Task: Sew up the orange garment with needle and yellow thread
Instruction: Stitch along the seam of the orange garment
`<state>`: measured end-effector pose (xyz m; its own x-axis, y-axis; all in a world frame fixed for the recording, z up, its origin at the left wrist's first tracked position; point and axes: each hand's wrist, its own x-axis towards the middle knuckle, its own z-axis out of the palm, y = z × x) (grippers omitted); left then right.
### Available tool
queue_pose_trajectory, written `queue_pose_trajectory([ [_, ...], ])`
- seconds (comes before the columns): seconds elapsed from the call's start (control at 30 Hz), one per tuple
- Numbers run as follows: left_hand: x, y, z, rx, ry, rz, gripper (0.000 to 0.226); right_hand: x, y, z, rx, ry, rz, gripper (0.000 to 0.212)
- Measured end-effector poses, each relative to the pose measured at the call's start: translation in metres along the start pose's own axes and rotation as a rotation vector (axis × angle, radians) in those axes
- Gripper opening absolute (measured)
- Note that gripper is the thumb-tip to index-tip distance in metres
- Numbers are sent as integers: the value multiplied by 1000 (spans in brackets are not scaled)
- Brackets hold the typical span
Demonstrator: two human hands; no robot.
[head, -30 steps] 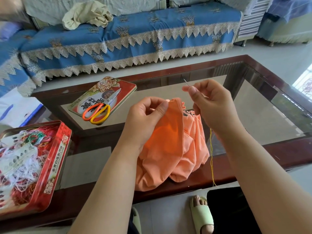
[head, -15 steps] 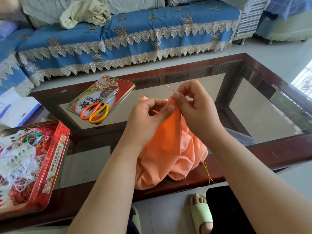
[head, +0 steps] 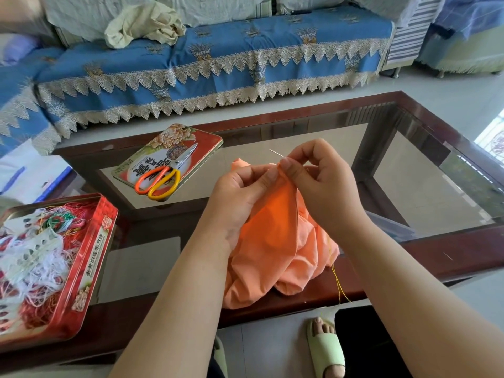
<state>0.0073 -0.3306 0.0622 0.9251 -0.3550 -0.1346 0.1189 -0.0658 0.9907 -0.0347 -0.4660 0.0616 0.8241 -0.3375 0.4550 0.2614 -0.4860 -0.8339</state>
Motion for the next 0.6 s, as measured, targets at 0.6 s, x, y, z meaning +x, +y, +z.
queue_pose_trajectory([
  [0.6,4,-2,2,-89,262,61,7,-2,0,-7,-225,-239,-12,1],
])
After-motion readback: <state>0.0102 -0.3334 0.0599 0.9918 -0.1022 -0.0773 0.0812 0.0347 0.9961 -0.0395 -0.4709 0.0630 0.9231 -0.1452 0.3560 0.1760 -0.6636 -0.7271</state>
